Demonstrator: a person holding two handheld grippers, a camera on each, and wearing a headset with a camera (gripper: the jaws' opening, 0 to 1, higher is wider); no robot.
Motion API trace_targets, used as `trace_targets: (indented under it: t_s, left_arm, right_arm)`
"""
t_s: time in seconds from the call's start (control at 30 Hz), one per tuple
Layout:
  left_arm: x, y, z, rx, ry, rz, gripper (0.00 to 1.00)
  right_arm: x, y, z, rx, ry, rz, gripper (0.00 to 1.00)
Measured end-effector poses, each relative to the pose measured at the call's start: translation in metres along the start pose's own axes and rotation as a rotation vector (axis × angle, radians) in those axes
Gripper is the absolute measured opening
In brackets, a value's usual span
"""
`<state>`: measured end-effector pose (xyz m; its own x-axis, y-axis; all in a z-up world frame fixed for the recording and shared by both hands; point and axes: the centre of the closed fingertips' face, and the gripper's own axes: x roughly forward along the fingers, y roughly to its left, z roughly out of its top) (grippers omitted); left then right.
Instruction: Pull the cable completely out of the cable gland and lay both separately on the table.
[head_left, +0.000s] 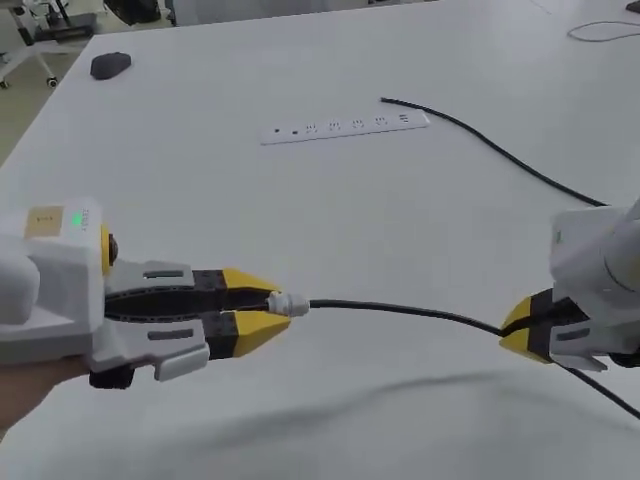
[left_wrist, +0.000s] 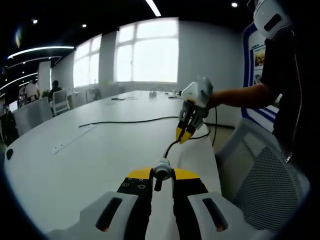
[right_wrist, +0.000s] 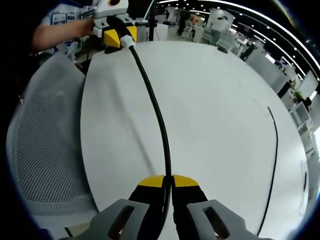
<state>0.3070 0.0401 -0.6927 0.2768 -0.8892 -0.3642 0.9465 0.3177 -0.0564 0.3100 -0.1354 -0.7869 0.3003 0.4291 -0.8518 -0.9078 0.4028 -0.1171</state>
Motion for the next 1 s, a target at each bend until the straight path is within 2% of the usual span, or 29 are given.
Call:
trace_targets:
  t_s: [0.07,0.1,0.13,0.2,0.27,0.37,0.43,0.5,0.53,0.67,0.83,0.93,1.0]
  left_arm:
    - [-0.002,0.001,0.000,-0.011,-0.006,0.003,0.14]
    - [-0.002,0.001,0.000,-0.010,-0.004,0.006,0.14]
    - [-0.003,0.002,-0.001,-0.011,-0.002,0.009,0.14]
    - [-0.003,-0.001,-0.004,-0.013,0.009,0.003,0.14]
    - [-0.002,-0.004,-0.005,-0.004,0.021,0.001,0.14]
    - [-0.003,-0.007,-0.005,-0.004,0.020,-0.002,0.14]
    - [-0.004,-0.008,-0.004,-0.005,0.018,-0.003,0.14]
    - [-0.005,-0.009,-0.002,-0.003,0.014,-0.002,0.14]
    - [-0.006,-0.009,-0.001,-0.002,0.014,-0.002,0.14]
    - [-0.008,-0.013,-0.001,0.002,0.014,-0.006,0.14]
    - [-0.010,-0.015,0.000,0.000,0.005,-0.001,0.14]
    - [-0.012,-0.016,0.000,0.000,-0.002,0.007,0.14]
    - [-0.015,-0.016,0.001,-0.012,-0.015,0.012,0.14]
  right_arm:
    - [0.001,0.002,0.002,0.017,-0.006,0.019,0.03]
    - [0.000,0.004,0.006,0.053,-0.022,0.026,0.08]
    - [-0.002,0.010,0.012,0.082,-0.030,0.062,0.13]
    - [-0.004,0.012,0.023,0.064,-0.056,0.070,0.17]
    - [-0.008,0.018,0.050,0.039,-0.133,0.082,0.15]
    - [-0.011,0.036,0.101,-0.002,-0.271,0.133,0.15]
    - [-0.010,0.048,0.124,-0.046,-0.315,0.166,0.15]
    - [-0.005,0.061,0.141,-0.086,-0.323,0.211,0.15]
    - [-0.001,0.063,0.150,-0.123,-0.332,0.201,0.17]
    - [0.008,0.073,0.165,-0.198,-0.330,0.214,0.11]
    - [0.007,0.081,0.178,-0.216,-0.350,0.247,0.08]
    - [0.006,0.083,0.178,-0.255,-0.347,0.249,0.00]
    - [0.006,0.083,0.179,-0.252,-0.353,0.248,0.00]
